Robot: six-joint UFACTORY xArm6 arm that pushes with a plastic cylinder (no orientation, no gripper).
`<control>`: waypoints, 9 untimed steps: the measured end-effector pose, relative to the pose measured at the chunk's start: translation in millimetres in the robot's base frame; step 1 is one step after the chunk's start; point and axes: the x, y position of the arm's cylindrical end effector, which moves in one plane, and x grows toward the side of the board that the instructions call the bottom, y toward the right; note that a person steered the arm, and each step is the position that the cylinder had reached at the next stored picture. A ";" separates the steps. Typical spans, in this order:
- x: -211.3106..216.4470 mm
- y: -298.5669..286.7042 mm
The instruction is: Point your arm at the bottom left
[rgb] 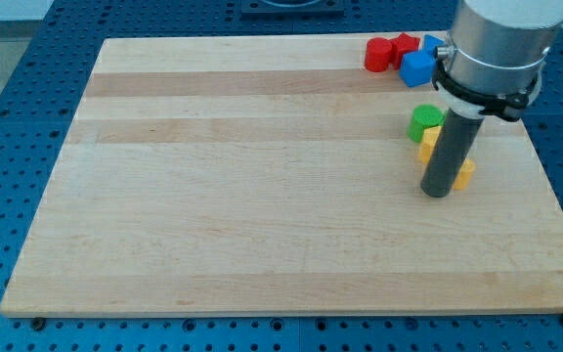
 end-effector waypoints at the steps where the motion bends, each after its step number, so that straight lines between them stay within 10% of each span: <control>1: 0.0 -1.2; 5: 17.4 81.8; 9: -101.4 90.7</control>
